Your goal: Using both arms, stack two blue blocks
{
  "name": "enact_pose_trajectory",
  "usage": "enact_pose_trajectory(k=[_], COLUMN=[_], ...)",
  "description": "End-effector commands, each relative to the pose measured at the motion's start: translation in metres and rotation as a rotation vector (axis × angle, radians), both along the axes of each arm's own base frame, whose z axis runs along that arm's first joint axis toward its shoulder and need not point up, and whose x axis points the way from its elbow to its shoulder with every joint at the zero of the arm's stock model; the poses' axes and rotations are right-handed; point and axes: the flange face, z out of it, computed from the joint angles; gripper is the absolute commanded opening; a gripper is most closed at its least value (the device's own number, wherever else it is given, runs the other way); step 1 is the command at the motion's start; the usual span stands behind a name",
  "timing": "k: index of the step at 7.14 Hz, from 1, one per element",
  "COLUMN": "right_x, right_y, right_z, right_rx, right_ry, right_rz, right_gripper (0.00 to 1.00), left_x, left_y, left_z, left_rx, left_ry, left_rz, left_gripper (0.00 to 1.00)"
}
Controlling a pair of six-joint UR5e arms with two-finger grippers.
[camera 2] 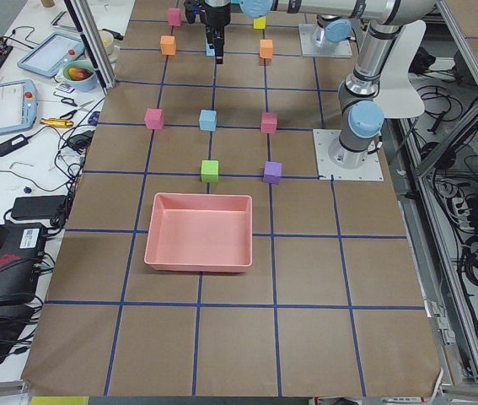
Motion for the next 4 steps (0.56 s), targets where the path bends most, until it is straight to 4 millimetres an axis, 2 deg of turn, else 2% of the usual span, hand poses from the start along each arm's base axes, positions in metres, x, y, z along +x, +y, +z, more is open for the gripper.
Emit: enact_pose_trajectory(k=[1,2,4], right_x=[0.000,0.000,0.023], right_y=[-0.004,-0.010,-0.039], right_z=[0.003,0.015,0.063], right_rx=[-0.008,-0.032,-0.082], right_ry=[0.001,-0.003,-0.101], right_rz=[-0.001,-0.004,-0.034], right_gripper=[0.08,0.07,0.08], left_x=[-0.001,0.000,-0.001], left_y=[0.000,-0.001,0.000], left_z=[-0.001,-0.001,-0.001], left_rx=[0.002,0.002,0.002], left_ry=[0.000,0.000,0.000], left_rz=[-0.002,0.000,-0.002], left_gripper=[1.00,1.00,1.00])
